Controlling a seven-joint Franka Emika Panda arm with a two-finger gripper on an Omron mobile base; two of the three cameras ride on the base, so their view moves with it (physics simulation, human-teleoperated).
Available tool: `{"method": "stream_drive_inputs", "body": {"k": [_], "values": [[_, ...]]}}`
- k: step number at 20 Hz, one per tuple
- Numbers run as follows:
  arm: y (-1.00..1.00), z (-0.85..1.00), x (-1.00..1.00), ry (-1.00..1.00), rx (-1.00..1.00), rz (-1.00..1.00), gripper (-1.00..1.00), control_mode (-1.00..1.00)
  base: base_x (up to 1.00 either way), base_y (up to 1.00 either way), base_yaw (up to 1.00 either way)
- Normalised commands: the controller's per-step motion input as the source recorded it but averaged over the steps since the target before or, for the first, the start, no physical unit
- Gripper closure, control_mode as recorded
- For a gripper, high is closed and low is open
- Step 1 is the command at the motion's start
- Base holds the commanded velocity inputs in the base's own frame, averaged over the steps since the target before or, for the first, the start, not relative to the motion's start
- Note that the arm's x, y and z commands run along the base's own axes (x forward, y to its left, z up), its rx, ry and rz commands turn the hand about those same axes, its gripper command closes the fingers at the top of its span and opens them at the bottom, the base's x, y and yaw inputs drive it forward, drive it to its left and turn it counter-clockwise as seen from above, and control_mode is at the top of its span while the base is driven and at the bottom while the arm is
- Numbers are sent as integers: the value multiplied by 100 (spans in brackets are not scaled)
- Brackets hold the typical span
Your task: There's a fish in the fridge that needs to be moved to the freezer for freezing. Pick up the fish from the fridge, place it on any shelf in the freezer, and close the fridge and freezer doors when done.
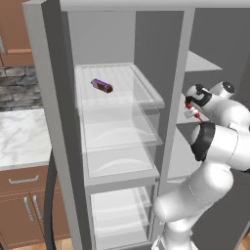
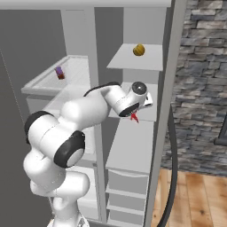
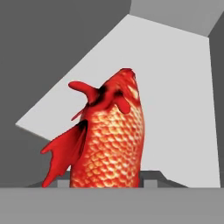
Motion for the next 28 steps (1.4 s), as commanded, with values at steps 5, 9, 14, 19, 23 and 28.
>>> {"method": "stream_drive_inputs", "body": {"k": [5, 9, 14, 19, 23, 28], "values": [[-4, -18, 26, 0, 0, 0, 100, -100, 0, 0, 0], [0, -20, 24, 0, 0, 0, 100, -100, 0, 0, 0], [0, -22, 29, 0, 0, 0, 100, -100, 0, 0, 0], [0, -9, 32, 0, 0, 0, 100, -100, 0, 0, 0], [0, 0, 33, 0, 0, 0, 100, -100, 0, 0, 0], [-4, -3, 31, -4, 0, 0, 100, -100, 0, 0, 0]]}}
